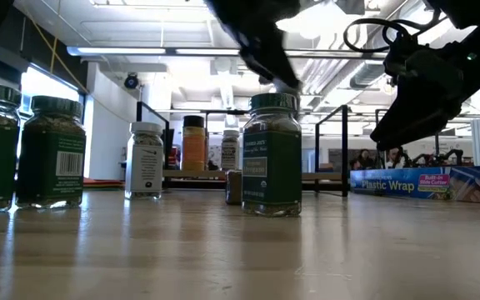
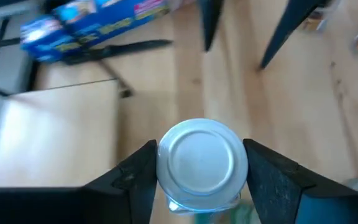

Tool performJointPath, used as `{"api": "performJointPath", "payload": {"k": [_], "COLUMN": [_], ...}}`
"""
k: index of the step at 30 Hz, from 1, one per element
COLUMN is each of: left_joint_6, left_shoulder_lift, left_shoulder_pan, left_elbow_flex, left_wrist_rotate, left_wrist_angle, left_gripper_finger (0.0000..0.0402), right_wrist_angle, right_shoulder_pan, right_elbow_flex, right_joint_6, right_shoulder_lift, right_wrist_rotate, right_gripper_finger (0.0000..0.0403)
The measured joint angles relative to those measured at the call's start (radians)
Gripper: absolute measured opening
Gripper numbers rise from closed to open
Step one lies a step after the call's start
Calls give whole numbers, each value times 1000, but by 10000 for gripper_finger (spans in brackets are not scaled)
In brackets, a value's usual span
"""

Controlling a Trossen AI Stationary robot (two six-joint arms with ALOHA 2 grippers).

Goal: Shelf spices
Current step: Put the white seasoning bottle on the shelf aligned with the other white seasoning bottles

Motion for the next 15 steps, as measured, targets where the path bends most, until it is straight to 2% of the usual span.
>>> {"api": "performJointPath", "payload": {"k": [4, 10, 15], "left_joint_6": [104, 210, 291], "left_shoulder_lift": [-69, -68, -64], "left_shoulder_pan": [109, 293, 406], "left_elbow_flex": [2, 1, 0], "left_wrist_rotate": [37, 222, 253], "left_wrist_angle": [-77, -119, -112], "left_gripper_finger": [195, 195, 195], "right_wrist_angle": [-4, -2, 0], "right_shoulder_pan": [0, 0, 0], "right_elbow_flex": [0, 0, 0], "right_joint_6": [0, 0, 0], "right_shoulder_lift": [0, 0, 0], "right_wrist_rotate": [0, 0, 0], "right_gripper_finger": [307, 307, 307]}}
